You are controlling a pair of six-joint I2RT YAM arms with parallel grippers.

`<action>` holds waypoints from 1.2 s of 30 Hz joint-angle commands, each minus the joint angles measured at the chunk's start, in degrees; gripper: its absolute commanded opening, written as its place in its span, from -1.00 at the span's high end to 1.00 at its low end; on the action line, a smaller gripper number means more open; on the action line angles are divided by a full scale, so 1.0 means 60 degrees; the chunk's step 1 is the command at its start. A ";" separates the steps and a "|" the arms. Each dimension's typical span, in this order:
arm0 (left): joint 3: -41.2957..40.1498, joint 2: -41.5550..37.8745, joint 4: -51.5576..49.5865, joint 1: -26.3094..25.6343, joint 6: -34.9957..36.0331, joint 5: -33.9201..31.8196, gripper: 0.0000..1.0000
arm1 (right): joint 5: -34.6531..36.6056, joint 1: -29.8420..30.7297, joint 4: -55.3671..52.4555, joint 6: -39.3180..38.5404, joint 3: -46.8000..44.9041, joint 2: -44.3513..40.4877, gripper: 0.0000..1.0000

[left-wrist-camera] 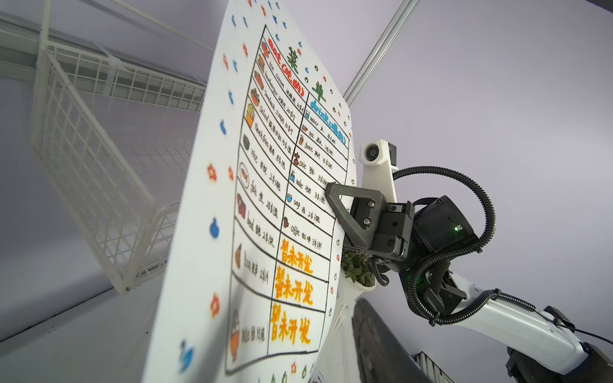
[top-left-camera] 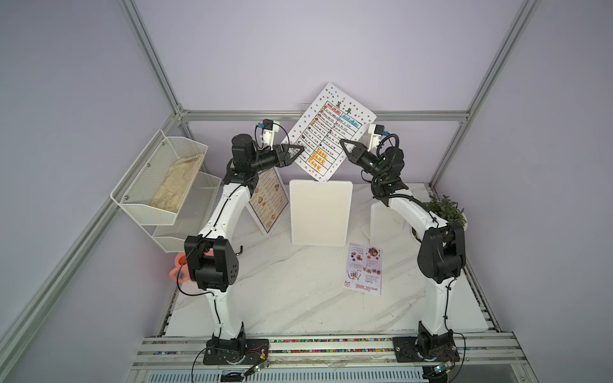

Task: Insert the menus into the narrow rack
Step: Insert the menu into the narrow rack.

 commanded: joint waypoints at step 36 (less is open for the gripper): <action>0.0249 -0.0010 0.0516 -0.0103 -0.0154 0.0216 -0.09 | 0.0719 0.0242 -0.0216 0.0260 -0.0393 -0.0712 1.00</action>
